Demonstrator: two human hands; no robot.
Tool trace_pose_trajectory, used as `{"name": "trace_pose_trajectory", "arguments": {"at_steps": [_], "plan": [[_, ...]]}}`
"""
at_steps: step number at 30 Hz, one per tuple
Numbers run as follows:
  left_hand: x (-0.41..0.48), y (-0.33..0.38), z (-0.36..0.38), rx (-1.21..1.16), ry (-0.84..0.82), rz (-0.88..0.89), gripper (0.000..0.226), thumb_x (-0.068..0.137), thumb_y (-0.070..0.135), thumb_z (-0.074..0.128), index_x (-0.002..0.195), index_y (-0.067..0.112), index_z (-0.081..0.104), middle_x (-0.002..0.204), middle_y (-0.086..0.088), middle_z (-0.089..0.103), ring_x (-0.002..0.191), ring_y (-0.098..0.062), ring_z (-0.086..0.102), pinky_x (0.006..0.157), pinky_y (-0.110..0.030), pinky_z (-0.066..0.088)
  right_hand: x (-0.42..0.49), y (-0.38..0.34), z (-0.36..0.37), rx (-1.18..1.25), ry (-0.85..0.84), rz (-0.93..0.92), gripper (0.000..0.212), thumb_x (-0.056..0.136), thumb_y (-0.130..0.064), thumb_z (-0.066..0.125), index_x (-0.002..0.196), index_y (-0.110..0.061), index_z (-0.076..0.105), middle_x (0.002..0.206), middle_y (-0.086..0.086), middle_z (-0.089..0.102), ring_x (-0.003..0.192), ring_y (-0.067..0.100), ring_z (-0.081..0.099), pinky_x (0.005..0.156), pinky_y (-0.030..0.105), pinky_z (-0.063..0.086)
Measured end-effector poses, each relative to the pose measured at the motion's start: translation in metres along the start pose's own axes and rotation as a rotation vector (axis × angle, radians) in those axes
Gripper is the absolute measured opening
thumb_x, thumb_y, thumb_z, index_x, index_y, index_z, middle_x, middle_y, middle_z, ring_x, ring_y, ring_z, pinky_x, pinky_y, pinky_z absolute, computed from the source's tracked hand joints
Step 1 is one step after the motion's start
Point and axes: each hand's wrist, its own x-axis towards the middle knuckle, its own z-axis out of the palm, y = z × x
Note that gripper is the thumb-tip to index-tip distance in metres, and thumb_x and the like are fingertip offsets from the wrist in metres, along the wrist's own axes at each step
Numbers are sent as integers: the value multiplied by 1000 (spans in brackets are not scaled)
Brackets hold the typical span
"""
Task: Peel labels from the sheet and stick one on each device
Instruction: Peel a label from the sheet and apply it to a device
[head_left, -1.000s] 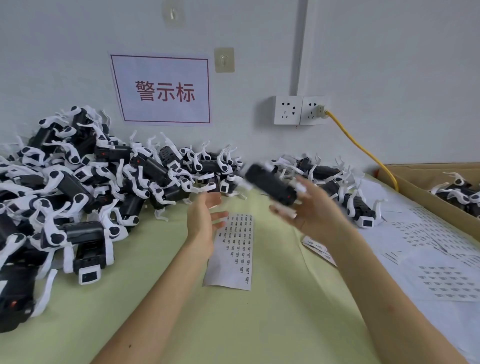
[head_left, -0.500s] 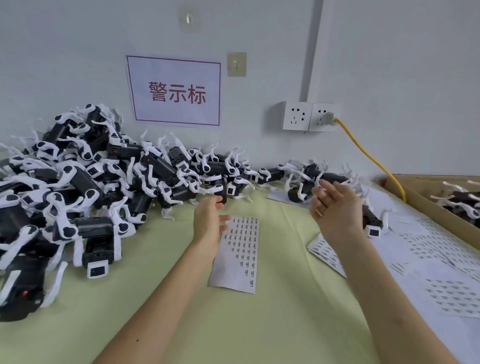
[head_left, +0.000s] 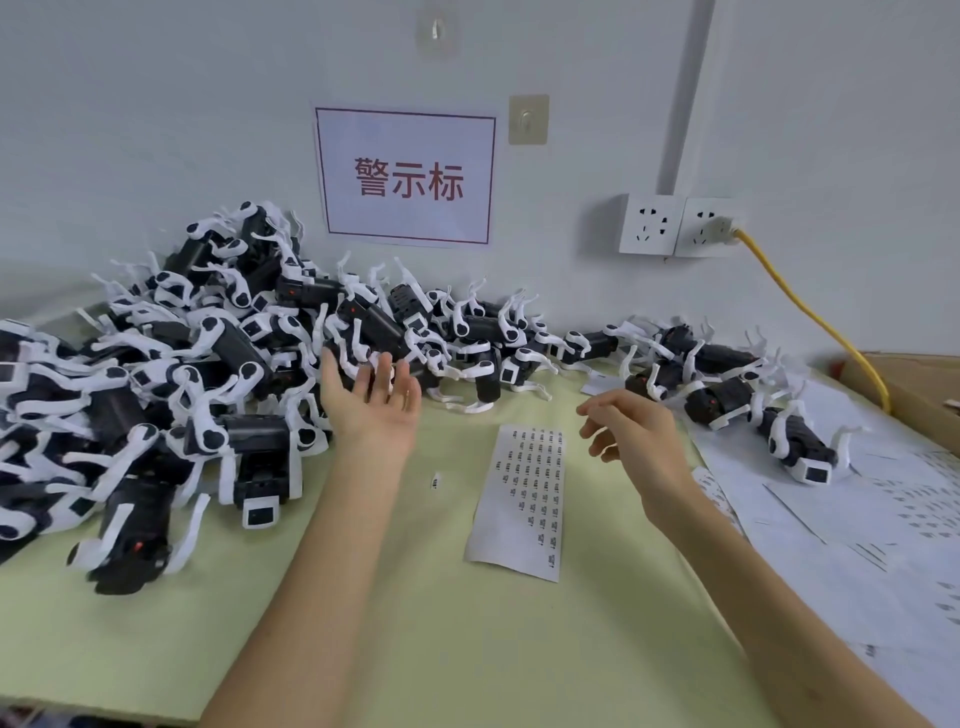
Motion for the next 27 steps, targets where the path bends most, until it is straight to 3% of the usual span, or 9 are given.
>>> {"name": "trace_pose_trajectory", "arguments": {"at_steps": [2,7,10,13,15,18,21,24,27], "plan": [[4,7,-4,-206,-54,-75,67,85,64,71,123,11,56,99,-4,70,63,-19,71,62,-24,54,-1,1,1,-11,-14,-5,23,96,-6,57,83,-14,74,67,-1,69,55,11,59,55,23,45],[7,12,-6,-189,-12,36,62,82,67,72,109,12,61,82,-1,67,55,-16,66,59,-21,53,-2,1,2,-41,-37,-6,23,97,-8,57,83,-16,74,68,-1,70,56,10,60,57,23,46],[7,11,-4,-141,101,87,59,92,69,56,100,11,61,78,-3,63,58,-18,61,60,-23,51,-3,2,4,-59,-50,-6,23,97,-8,57,83,-17,73,67,-1,70,57,9,60,56,22,46],[8,9,-1,16,210,198,40,104,40,37,84,11,58,64,-3,60,54,-19,53,59,-27,45,-4,3,5,-89,-69,-1,22,97,-9,57,85,-16,73,68,-1,70,57,10,60,57,23,46],[7,4,1,128,246,258,31,98,20,34,73,13,52,49,-1,56,42,-16,45,53,-25,38,-4,4,7,-105,-80,-6,22,97,-9,56,85,-16,73,68,-1,70,58,10,60,57,23,46],[2,-10,5,299,243,276,31,95,14,33,68,13,49,50,-4,54,39,-17,39,46,-22,29,-4,4,9,-102,-93,-18,23,97,-9,56,84,-17,73,67,-1,70,58,10,60,56,21,45],[-5,-28,10,545,106,382,30,93,8,40,67,11,56,57,-5,58,45,-17,43,43,-23,30,-5,4,8,-102,-102,-20,22,97,-9,57,84,-17,73,68,-1,69,58,12,60,59,24,45],[-13,-51,9,908,-136,472,31,94,11,46,69,13,63,71,-3,66,56,-12,52,56,-28,39,-6,2,6,-65,-95,-36,21,98,-10,57,89,-19,74,73,-2,71,62,12,62,62,28,46],[-14,-68,1,1175,-335,467,31,99,14,47,77,16,68,76,-3,61,57,-2,51,56,-17,42,-5,-2,4,27,-52,-70,20,100,-15,57,108,-26,71,100,-1,73,78,11,71,70,30,52]]}}
